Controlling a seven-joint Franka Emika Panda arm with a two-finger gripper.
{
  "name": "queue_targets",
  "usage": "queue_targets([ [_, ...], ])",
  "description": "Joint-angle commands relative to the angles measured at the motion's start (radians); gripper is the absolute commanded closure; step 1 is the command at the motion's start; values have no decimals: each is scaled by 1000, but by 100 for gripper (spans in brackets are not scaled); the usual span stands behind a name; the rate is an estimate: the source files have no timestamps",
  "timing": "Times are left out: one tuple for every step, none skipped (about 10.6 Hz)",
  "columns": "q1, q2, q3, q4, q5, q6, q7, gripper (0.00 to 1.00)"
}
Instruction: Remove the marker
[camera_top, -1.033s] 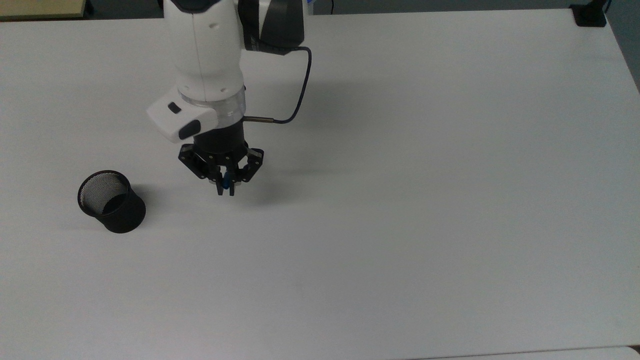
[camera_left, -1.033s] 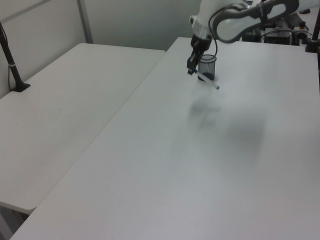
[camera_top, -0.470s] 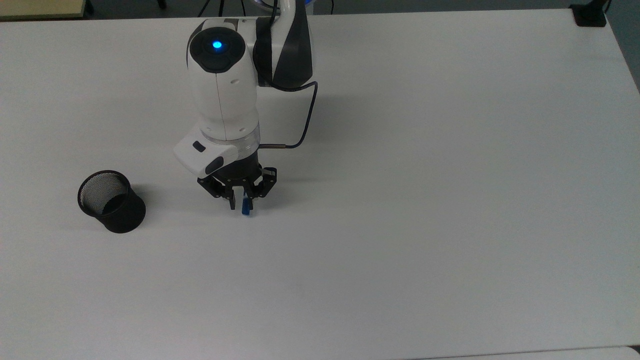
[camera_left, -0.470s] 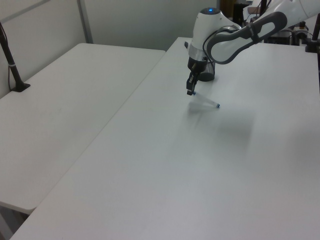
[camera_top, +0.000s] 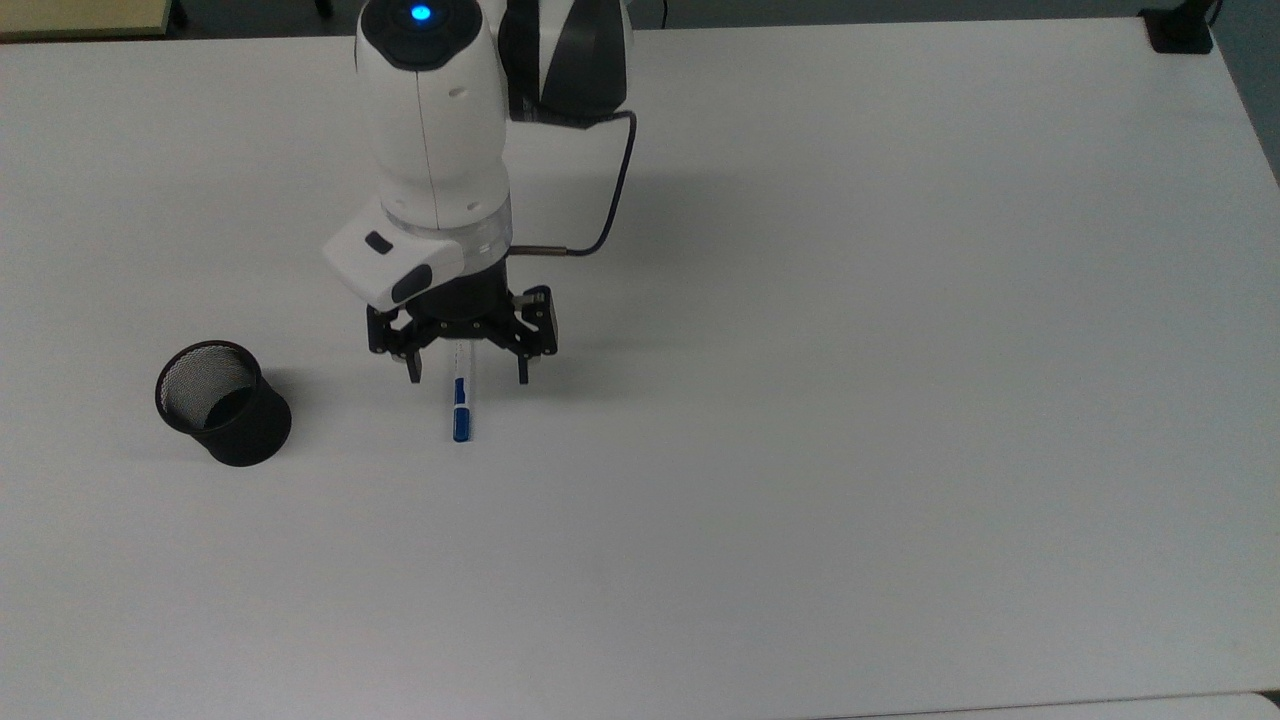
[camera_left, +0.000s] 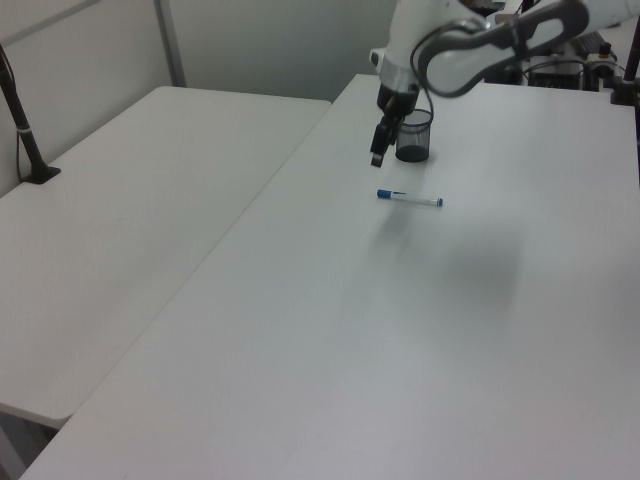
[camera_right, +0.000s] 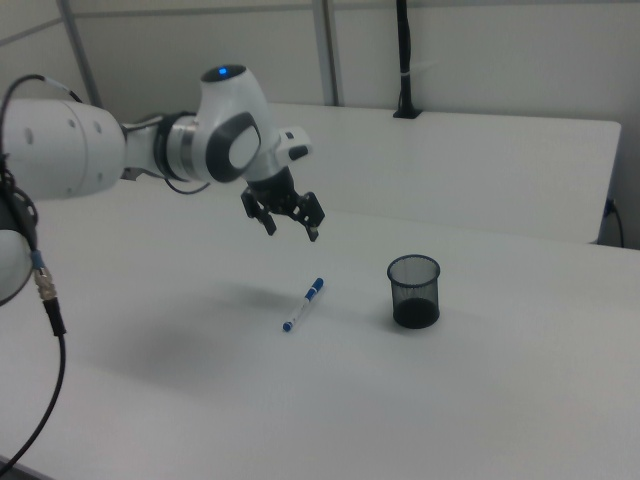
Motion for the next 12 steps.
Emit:
queue_targets([
  [46,-184,-13,-30,1,-273,14,0],
  [48,-239,-14,-34,2,-347,32,0],
  [54,-282,-16,-34,4,-424,42,0],
  [65,-322,-23,-34,10,-487,45,0],
  [104,-359,-66,-37,22,-527,57,0],
  [162,-391,-122,-51,56,-540,92,0],
  [190,-419,-150,-60,70,-549,129,0],
  [191,-441,-152,-83,70,-561,146,0],
  [189,-441,-152,-90,70,-561,149,0],
  [185,-438,-152,-88,71,-564,154,0],
  [183,-439,-152,-87,71,-569,167,0],
  [180,-438,-152,-84,73,-570,166,0],
])
